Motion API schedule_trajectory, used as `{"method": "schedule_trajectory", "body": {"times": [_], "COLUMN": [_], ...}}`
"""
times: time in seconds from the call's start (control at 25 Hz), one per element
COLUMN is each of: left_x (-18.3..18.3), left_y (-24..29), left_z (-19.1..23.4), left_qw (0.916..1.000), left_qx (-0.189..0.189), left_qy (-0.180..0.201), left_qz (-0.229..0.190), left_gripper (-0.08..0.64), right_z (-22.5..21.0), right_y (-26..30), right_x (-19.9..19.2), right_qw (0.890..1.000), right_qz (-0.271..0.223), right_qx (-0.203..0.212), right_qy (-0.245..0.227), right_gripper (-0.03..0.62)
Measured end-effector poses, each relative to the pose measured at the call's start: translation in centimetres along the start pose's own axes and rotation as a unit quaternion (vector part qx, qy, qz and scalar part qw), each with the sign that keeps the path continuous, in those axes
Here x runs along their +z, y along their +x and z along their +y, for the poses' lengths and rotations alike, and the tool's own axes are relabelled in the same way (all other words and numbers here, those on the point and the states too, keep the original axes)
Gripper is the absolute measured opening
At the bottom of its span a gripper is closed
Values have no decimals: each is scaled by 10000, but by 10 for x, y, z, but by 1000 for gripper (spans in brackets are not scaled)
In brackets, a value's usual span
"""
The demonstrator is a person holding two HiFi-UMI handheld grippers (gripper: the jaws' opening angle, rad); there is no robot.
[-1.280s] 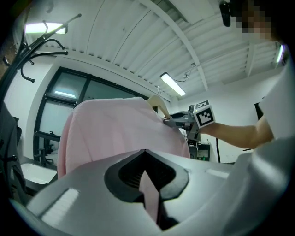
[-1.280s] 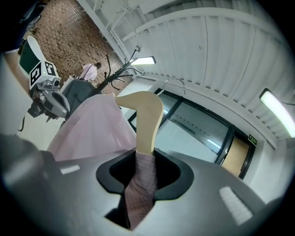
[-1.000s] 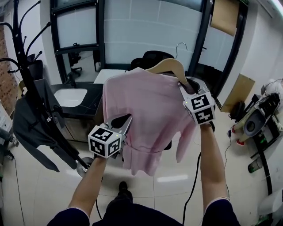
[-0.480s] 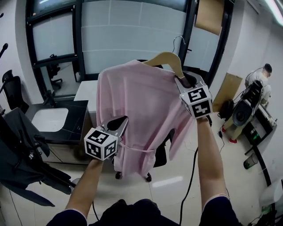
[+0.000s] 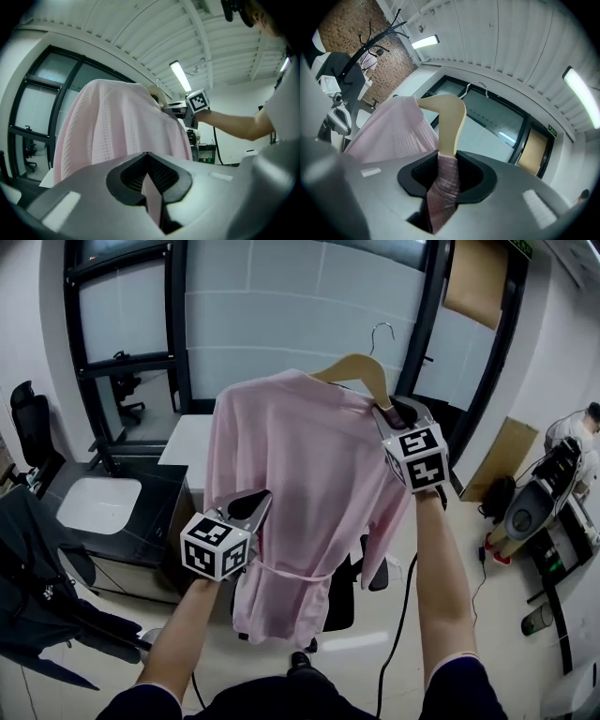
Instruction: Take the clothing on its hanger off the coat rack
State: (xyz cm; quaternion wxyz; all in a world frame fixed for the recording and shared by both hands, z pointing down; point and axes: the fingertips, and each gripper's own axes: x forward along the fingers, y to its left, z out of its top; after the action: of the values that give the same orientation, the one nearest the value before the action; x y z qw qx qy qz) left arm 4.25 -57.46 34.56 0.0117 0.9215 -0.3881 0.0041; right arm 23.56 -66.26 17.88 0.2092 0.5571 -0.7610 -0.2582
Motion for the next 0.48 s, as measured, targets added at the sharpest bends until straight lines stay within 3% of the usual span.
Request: {"method": "schedule_trajectory", "body": {"times": [0.48], "left_x": [13], "left_y": [76], "left_z": [48], "left_qw": [9954], "left_qx": [948], "left_qy": [-9], "left_qz": [-137], "left_gripper": [12], "right_z": [-53], "right_y": [111], "right_x": [1], "right_qw": [9960], "right_qz": [-758], "right_qx": [478], "right_qy": [57], "right_gripper": [106]}}
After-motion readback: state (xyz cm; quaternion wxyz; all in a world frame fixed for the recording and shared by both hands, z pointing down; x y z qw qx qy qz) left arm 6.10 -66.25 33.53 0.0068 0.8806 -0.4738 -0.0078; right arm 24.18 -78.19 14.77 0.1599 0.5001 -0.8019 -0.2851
